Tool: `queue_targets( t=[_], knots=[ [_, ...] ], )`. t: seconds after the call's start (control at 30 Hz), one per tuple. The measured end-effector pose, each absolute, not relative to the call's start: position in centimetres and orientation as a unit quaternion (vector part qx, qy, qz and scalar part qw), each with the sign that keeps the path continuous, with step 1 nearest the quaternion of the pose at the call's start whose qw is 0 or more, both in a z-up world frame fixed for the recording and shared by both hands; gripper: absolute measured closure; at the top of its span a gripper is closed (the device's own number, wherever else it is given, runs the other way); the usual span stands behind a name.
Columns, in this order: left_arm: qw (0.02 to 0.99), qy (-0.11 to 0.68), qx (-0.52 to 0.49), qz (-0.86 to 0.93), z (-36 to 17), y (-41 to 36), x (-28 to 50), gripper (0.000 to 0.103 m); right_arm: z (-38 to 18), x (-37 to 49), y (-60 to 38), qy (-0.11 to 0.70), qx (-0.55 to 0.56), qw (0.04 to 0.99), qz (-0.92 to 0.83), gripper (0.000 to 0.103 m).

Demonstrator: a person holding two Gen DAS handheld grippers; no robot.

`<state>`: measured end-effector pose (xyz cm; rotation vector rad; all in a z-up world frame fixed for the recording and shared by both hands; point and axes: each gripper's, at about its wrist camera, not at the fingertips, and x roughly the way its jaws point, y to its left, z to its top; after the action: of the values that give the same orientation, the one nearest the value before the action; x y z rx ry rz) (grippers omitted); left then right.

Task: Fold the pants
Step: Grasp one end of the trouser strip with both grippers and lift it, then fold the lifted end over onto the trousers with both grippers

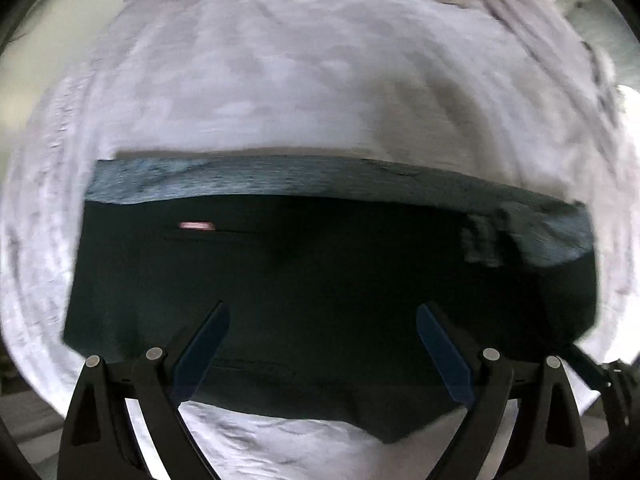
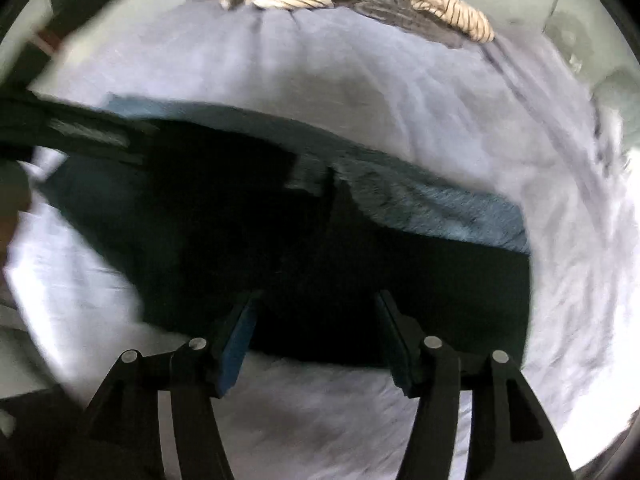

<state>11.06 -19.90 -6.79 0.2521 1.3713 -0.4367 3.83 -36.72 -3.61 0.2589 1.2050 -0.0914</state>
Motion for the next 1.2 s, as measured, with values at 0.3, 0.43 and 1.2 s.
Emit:
queue_targets(
  t=[0.3,0.43,1.2],
  knots=[
    [0.642,0.675,0.045,-0.361,-7.9,-27.2,6.9,0.020,-11.0,-5.4,-50.4,0.440,0.607,0.653,-0.113,0.040],
    [0.611,0.707,0.064,-0.350,-10.5,-30.0,5.7,0.059,-14.4,-5.3,-51.3,0.428,0.657,0.610,-0.111,0.076],
    [0.658,0.670,0.109,-0.325,-11.2,-28.6,5.5,0.061,-4.3,0.9,-53.1,0.476,0.426,0.769,-0.038,0.040]
  ],
)
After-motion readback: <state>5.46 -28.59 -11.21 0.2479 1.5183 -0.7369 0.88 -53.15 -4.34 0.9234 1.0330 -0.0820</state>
